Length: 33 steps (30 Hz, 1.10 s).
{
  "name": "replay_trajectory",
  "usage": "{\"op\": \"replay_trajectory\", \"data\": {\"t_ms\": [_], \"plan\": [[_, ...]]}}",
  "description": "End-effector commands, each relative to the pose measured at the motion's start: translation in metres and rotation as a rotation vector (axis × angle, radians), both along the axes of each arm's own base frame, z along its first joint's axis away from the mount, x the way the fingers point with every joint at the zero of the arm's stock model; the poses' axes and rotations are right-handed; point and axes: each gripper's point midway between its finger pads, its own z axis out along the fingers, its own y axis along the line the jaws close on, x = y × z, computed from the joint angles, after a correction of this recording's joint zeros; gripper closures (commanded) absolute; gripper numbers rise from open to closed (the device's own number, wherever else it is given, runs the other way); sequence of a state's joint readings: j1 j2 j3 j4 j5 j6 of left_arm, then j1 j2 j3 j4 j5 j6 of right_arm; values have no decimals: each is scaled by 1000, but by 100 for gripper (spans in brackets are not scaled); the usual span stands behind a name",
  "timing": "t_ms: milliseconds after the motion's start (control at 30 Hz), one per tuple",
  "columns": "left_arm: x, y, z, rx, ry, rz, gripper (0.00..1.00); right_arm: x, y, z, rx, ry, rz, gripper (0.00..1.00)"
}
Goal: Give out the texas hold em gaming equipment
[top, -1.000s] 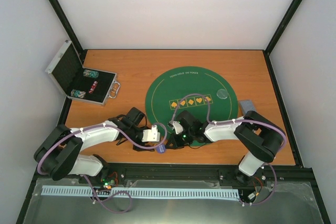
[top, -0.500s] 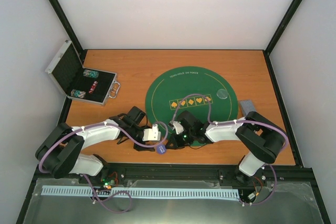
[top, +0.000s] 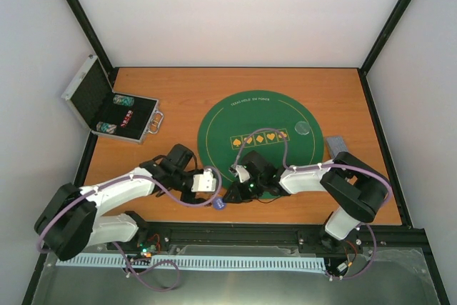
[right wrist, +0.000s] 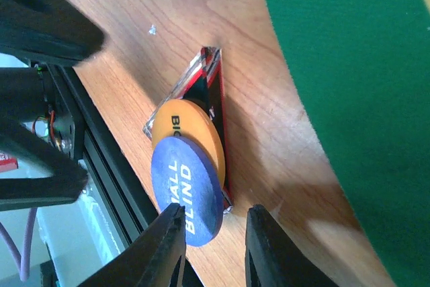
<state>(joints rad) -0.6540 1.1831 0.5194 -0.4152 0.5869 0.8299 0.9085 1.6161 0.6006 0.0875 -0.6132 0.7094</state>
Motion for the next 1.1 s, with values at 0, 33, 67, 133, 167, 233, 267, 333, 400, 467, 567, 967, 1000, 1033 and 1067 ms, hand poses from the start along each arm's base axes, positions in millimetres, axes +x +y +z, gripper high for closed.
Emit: {"op": "replay_trajectory", "data": {"t_ms": [0, 33, 67, 133, 167, 233, 267, 333, 400, 467, 567, 967, 1000, 1033, 1067], "plan": [[-10, 0, -23, 51, 34, -5, 30, 0, 3, 2, 35, 7, -7, 73], [-13, 0, -30, 78, 28, -9, 30, 0, 4, 1, 40, 8, -7, 73], [-14, -1, -34, 100, 23, -11, 28, 0, 3, 0, 42, 10, -8, 73], [-16, -4, -38, 131, 23, -13, 26, -1, 3, 0, 46, 15, -8, 73], [-16, -4, -39, 139, 25, -13, 26, -1, 4, 0, 49, 14, -10, 73], [-15, -4, -40, 143, 28, -7, 26, -1, 3, -1, 51, 17, -14, 73], [-15, -4, -40, 139, 27, -5, 26, -2, 3, -2, 53, 20, -16, 73], [-15, -4, -40, 138, 28, -6, 25, -3, 4, -5, 58, 32, -16, 73], [-15, -5, -41, 143, 33, -5, 25, -4, 6, -6, 66, 40, -11, 73], [-13, -6, -42, 153, 43, 1, 25, -5, 7, -6, 68, 41, -9, 73], [-12, -6, -43, 168, 58, 7, 25, -6, 9, -6, 72, 43, -6, 74], [-11, -7, -45, 177, 67, 14, 25, -8, 8, -6, 77, 53, -11, 81], [-11, -7, -45, 178, 69, 14, 24, -8, 8, -6, 78, 55, -12, 83], [-11, -7, -46, 179, 68, 14, 25, -8, 8, -6, 78, 55, -11, 84], [-10, -7, -45, 179, 69, 15, 25, -8, 7, -6, 79, 57, -12, 86]]}}
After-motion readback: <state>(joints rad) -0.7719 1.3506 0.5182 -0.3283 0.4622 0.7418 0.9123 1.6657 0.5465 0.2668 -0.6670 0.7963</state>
